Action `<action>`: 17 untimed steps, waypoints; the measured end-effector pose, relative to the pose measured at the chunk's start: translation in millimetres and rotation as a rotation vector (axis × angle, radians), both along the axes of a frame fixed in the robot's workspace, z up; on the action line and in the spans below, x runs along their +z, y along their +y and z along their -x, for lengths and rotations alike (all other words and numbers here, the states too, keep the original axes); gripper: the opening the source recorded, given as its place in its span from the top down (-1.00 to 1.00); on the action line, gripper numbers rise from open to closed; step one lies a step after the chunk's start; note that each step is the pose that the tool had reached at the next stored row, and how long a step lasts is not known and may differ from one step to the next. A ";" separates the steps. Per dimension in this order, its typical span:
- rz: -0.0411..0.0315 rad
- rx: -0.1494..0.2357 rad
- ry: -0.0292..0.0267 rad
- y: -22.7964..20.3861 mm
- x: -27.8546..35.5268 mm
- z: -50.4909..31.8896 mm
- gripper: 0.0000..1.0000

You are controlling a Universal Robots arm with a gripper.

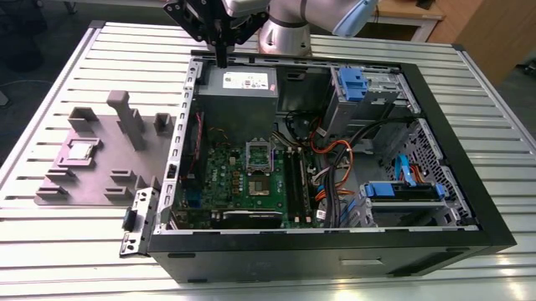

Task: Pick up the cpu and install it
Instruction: 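Reach for the cpu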

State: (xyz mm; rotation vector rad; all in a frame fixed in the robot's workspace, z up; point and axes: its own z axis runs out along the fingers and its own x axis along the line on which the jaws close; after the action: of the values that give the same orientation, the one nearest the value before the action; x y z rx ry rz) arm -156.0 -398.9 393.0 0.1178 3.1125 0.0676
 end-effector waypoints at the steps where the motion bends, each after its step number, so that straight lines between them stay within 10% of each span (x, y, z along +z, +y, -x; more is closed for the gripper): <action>1: -0.0001 0.000 0.0000 0.0 -0.1 0.3 0.79; 17: -0.0001 0.000 0.0000 0.0 -0.3 4.7 0.79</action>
State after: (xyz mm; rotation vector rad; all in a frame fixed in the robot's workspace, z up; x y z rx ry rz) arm -160.7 -398.9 392.7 0.1181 3.1125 0.0676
